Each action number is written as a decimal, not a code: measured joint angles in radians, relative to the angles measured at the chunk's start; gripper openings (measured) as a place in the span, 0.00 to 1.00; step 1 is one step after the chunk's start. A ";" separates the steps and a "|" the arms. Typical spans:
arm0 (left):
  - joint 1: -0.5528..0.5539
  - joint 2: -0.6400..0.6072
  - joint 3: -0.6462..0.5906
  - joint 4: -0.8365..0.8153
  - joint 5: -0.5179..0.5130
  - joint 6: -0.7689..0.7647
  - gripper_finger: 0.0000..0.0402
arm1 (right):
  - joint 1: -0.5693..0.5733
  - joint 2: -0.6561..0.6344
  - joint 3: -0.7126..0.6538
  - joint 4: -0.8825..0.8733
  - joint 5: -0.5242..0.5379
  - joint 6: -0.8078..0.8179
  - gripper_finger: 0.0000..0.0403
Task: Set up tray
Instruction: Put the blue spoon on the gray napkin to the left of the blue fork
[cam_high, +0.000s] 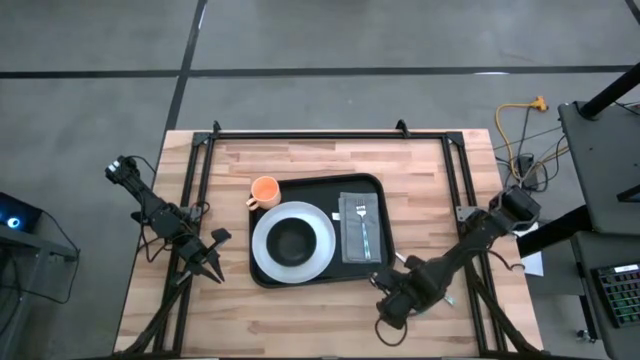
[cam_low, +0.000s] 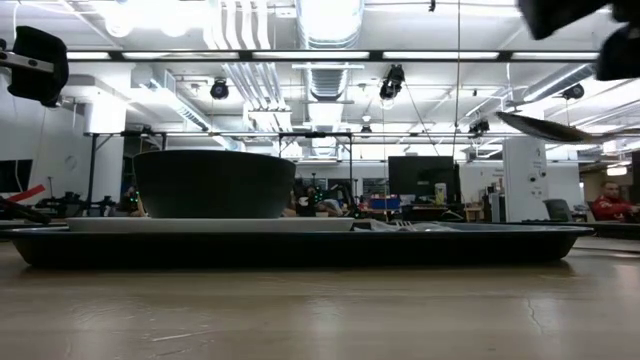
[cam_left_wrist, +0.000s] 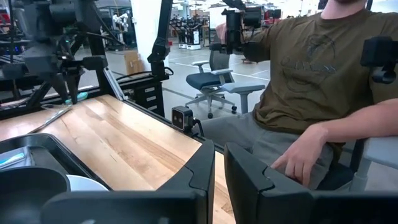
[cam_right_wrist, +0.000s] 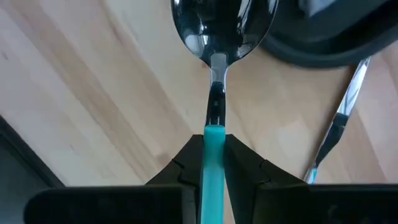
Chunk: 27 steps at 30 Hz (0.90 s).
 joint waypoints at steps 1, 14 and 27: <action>0.000 0.000 0.000 0.000 0.000 0.000 0.05 | -0.013 0.000 0.004 -0.001 0.004 -0.004 0.08; 0.000 0.000 0.000 0.000 0.000 0.000 0.05 | -0.187 0.000 0.015 0.003 0.022 -0.034 0.08; 0.000 0.000 0.000 0.000 0.000 0.000 0.05 | -0.373 -0.001 0.013 0.057 0.017 0.042 0.08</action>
